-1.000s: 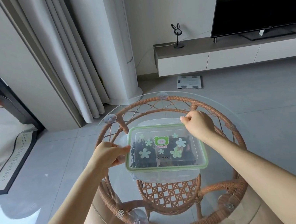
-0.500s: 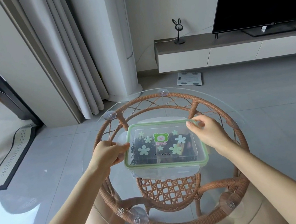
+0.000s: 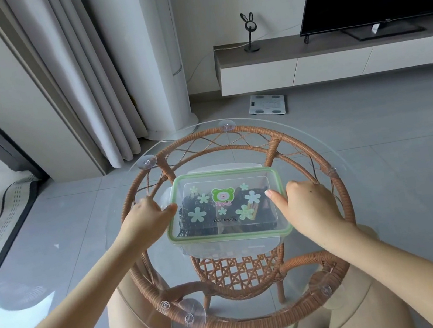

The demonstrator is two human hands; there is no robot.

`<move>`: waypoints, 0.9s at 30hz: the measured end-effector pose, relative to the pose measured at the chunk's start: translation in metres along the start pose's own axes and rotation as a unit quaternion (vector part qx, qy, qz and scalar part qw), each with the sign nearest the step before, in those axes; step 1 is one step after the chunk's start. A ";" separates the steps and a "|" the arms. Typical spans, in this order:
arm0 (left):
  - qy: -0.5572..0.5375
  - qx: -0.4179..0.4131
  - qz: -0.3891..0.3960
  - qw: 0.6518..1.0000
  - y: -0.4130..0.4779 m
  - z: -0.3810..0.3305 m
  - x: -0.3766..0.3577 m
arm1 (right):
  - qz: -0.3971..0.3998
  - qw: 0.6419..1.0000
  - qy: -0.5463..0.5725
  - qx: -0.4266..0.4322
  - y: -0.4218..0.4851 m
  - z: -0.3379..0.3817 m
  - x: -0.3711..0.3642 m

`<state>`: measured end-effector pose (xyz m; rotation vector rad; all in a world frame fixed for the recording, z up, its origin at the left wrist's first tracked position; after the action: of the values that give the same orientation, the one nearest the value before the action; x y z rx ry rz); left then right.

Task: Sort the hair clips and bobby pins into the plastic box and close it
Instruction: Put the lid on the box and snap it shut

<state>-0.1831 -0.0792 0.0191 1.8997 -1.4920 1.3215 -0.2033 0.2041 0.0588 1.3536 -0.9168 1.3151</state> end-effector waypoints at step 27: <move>0.059 -0.112 0.076 0.989 0.022 -0.025 -0.015 | 0.132 0.955 0.257 -0.059 -0.029 0.009 -0.026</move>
<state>-0.2136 -0.0594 0.0132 1.5679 -1.6744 1.2481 -0.1762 0.1984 0.0301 0.7512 -0.8080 1.6833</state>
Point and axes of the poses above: each hand's wrist, its own y-axis towards the middle knuckle, its own x-axis out of the back of the hand, z = x × y, the point moved 10 cm from there along y, towards the middle knuckle, and after that the axes turned 4 degrees about x, right-handed, at the moved point
